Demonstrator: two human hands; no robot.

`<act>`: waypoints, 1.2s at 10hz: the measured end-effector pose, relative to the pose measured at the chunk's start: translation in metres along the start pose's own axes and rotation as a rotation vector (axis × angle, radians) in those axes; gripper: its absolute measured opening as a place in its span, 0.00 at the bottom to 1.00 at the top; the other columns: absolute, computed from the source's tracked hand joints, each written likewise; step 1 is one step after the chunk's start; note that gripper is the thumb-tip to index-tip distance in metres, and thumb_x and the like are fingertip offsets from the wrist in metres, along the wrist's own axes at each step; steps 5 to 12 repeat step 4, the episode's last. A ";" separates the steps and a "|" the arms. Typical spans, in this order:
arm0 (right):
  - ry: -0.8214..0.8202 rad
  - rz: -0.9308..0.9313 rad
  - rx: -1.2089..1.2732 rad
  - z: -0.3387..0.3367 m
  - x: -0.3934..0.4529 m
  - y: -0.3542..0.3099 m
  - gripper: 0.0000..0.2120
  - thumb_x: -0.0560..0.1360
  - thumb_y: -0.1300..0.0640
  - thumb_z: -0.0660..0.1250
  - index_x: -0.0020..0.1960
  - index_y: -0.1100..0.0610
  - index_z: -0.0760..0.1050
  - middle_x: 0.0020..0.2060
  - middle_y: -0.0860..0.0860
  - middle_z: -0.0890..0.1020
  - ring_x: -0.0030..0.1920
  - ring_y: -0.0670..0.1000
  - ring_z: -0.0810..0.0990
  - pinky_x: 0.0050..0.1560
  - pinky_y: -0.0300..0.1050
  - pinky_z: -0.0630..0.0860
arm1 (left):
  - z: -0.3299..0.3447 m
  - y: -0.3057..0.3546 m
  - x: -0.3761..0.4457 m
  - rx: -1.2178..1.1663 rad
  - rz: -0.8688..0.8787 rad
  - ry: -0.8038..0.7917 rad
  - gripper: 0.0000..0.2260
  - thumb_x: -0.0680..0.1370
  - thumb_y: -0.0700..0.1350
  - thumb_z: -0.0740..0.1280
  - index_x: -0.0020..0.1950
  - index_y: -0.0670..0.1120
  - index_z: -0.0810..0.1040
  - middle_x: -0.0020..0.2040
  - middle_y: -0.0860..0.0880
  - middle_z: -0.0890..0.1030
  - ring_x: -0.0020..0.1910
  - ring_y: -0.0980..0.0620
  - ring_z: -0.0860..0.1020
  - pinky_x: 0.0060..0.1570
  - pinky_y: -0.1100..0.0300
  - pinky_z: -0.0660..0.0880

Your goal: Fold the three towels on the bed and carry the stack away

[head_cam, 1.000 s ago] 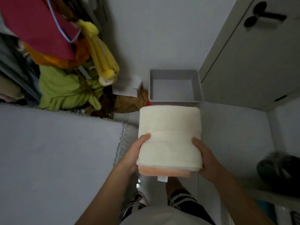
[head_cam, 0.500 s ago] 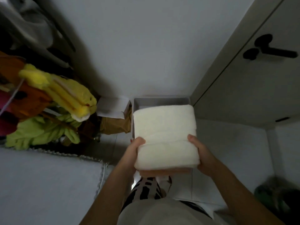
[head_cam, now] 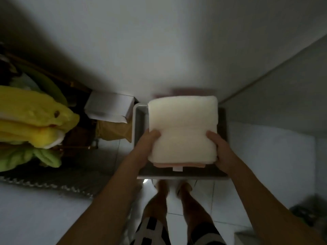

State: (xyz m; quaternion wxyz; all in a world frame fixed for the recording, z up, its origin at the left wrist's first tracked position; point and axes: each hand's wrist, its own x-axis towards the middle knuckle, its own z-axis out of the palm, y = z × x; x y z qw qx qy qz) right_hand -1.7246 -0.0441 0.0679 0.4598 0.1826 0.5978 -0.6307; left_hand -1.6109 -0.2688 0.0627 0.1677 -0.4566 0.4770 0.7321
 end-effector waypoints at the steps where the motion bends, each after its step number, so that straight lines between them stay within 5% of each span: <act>1: 0.089 0.060 -0.252 -0.008 0.062 0.037 0.19 0.80 0.49 0.62 0.68 0.55 0.71 0.63 0.55 0.79 0.59 0.55 0.79 0.59 0.52 0.76 | 0.000 -0.032 0.064 0.201 -0.019 0.165 0.18 0.78 0.47 0.62 0.67 0.44 0.73 0.59 0.44 0.80 0.51 0.48 0.79 0.46 0.55 0.76; 3: 0.146 0.085 -0.364 -0.011 0.091 0.068 0.17 0.79 0.42 0.59 0.65 0.48 0.69 0.59 0.50 0.78 0.48 0.43 0.78 0.44 0.38 0.73 | 0.005 -0.063 0.088 0.403 -0.015 0.277 0.23 0.80 0.52 0.60 0.71 0.42 0.67 0.66 0.42 0.75 0.59 0.44 0.75 0.56 0.51 0.74; 4: 0.195 0.123 -0.542 -0.012 0.060 0.056 0.28 0.78 0.39 0.58 0.73 0.54 0.65 0.61 0.51 0.75 0.52 0.48 0.76 0.50 0.42 0.70 | 0.008 -0.048 0.054 0.462 -0.019 0.352 0.26 0.80 0.51 0.62 0.76 0.44 0.62 0.70 0.42 0.72 0.64 0.42 0.74 0.58 0.51 0.72; 12: 0.195 0.123 -0.542 -0.012 0.060 0.056 0.28 0.78 0.39 0.58 0.73 0.54 0.65 0.61 0.51 0.75 0.52 0.48 0.76 0.50 0.42 0.70 | 0.008 -0.048 0.054 0.462 -0.019 0.352 0.26 0.80 0.51 0.62 0.76 0.44 0.62 0.70 0.42 0.72 0.64 0.42 0.74 0.58 0.51 0.72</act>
